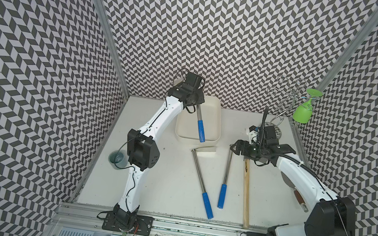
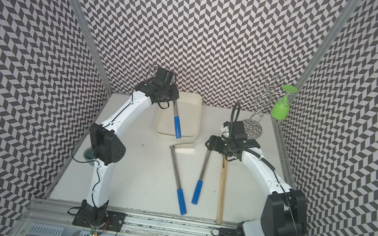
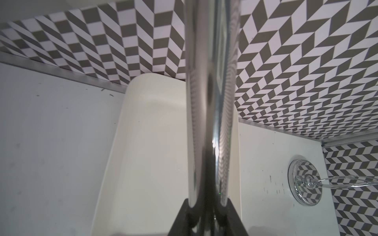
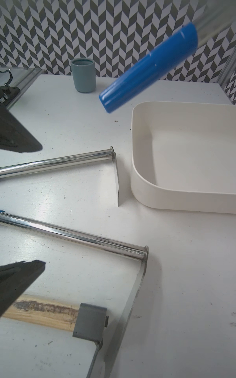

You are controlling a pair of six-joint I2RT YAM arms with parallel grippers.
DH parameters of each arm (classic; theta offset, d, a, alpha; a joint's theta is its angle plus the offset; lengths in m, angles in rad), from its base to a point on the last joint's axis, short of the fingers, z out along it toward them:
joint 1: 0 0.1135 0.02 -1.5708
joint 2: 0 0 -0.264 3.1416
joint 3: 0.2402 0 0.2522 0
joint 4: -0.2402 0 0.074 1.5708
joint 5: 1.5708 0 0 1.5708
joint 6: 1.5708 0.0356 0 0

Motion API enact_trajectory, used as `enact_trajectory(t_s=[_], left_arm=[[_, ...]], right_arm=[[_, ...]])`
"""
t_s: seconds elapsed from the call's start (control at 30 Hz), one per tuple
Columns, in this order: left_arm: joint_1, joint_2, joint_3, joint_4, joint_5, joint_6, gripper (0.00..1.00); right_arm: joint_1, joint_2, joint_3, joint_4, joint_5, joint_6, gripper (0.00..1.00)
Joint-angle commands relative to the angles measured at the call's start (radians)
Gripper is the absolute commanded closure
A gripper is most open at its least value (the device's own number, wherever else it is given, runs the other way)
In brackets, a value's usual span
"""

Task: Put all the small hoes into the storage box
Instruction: Pick up the hoe from the center of the board, then place the hoe in the storage box.

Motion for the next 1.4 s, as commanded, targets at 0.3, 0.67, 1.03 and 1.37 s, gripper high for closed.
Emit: enact_trajectory(t_s=[0.3, 0.67, 1.03, 1.37], left_arm=[[0.025, 0.237, 0.121, 0.268, 0.118, -0.208, 1.0], [0.022, 0.307, 0.128, 0.351, 0.148, -0.285, 1.0], [-0.042, 0.146, 0.099, 0.396, 0.076, -0.221, 1.0], [-0.062, 0.186, 0.099, 0.446, 0.073, -0.245, 1.0]], right_arm=[[0.02, 0.051, 0.038, 0.007, -0.012, 0.022, 0.17], [0.022, 0.094, 0.044, 0.017, -0.02, 0.018, 0.17], [0.022, 0.086, 0.044, 0.007, -0.001, 0.004, 0.16], [0.022, 0.084, 0.047, 0.005, -0.001, 0.002, 0.16]])
